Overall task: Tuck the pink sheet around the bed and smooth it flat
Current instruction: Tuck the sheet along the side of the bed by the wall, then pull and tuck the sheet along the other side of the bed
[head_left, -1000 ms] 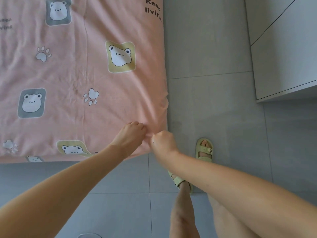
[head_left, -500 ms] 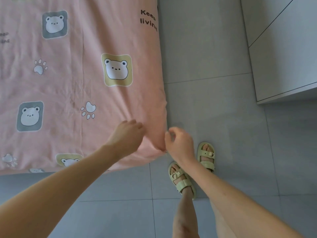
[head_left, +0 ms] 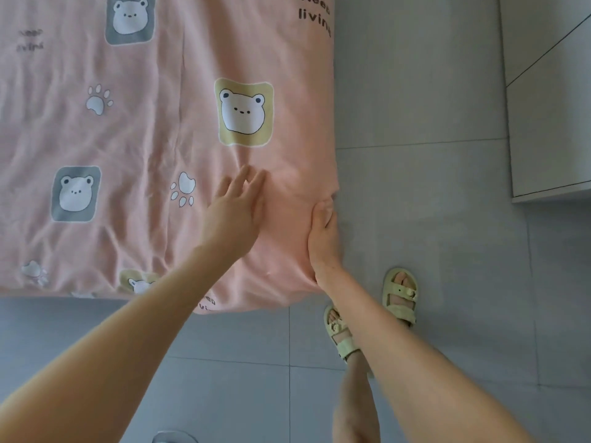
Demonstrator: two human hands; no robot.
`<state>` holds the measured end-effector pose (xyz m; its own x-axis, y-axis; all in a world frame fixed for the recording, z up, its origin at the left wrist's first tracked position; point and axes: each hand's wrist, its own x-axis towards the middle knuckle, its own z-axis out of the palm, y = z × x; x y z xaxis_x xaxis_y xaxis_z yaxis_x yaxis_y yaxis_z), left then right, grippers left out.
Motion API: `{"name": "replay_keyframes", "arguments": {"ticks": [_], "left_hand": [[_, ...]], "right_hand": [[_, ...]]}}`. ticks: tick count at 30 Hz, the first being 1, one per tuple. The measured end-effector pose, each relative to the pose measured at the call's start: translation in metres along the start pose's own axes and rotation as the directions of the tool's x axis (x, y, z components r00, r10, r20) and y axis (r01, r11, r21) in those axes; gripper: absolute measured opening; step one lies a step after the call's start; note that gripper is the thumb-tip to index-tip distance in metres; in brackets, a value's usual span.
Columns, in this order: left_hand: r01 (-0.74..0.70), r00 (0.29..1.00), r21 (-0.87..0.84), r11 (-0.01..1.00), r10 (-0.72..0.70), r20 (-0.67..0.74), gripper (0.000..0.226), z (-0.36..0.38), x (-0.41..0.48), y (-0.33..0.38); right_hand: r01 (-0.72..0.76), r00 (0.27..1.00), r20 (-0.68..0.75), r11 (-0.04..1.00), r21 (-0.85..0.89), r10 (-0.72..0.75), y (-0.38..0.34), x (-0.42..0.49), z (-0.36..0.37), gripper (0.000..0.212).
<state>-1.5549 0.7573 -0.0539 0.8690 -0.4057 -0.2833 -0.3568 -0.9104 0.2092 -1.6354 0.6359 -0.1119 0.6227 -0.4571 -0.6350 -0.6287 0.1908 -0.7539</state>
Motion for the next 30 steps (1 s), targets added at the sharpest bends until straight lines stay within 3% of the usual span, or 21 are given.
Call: {"name": "replay_keyframes", "arguments": {"ticks": [2,4,5,7,9,11,13,16,20,25,28,30], "left_hand": [[0.215,0.960,0.019,0.976,-0.215,0.179,0.049,0.009,-0.016,-0.020],[0.288,0.927,0.048,0.956,-0.291,0.237,0.049,0.011,-0.028,-0.029],[0.310,0.925,0.024,0.951,-0.307,0.223,0.047,0.009,-0.032,-0.030],[0.392,0.910,-0.023,0.920,-0.384,0.159,0.038,0.002,-0.038,-0.031],[0.496,0.867,-0.070,0.865,-0.490,0.092,0.029,-0.007,-0.049,-0.040],[0.605,0.795,-0.144,0.783,-0.604,0.056,0.027,-0.013,-0.064,-0.051],[0.696,0.708,-0.195,0.691,-0.705,0.029,0.026,-0.019,-0.080,-0.062],[0.760,0.603,-0.305,0.574,-0.798,-0.001,0.026,-0.030,-0.101,-0.080],[0.741,0.478,-0.527,0.416,-0.878,-0.021,0.028,-0.042,-0.118,-0.099],[0.697,0.318,-0.691,0.189,-0.946,0.063,0.029,-0.028,-0.132,-0.122],[0.646,0.263,-0.760,0.065,-0.954,0.142,0.031,-0.014,-0.140,-0.141],[0.610,0.241,-0.792,0.025,-0.958,0.155,0.030,-0.007,-0.146,-0.158]], "right_hand": [[-0.048,0.996,0.068,0.978,-0.202,0.063,0.002,0.010,-0.007,0.057],[-0.126,0.966,0.133,0.858,-0.499,0.220,-0.005,0.020,-0.016,0.054],[-0.108,0.951,0.149,0.742,-0.662,0.271,-0.015,0.022,-0.021,0.053],[0.029,0.965,0.137,0.429,-0.903,0.224,-0.035,0.018,-0.027,0.047],[0.141,0.986,0.151,0.137,-0.980,0.064,-0.055,0.008,-0.027,0.038],[0.264,0.960,0.266,-0.044,-0.964,-0.082,-0.081,-0.005,-0.020,0.032],[0.433,0.881,0.446,-0.114,-0.894,-0.158,-0.102,-0.015,-0.006,0.027],[0.627,0.752,0.642,-0.138,-0.766,-0.150,-0.140,-0.031,0.020,0.013],[0.729,0.648,0.754,-0.198,-0.655,-0.108,-0.160,-0.053,0.064,0.038],[0.768,0.595,0.804,-0.287,-0.572,-0.010,-0.146,-0.083,0.116,0.029],[0.753,0.588,0.807,-0.400,-0.522,0.053,-0.130,-0.097,0.145,0.045],[0.750,0.583,0.810,-0.430,-0.502,0.071,-0.118,-0.106,0.166,0.046]]}}
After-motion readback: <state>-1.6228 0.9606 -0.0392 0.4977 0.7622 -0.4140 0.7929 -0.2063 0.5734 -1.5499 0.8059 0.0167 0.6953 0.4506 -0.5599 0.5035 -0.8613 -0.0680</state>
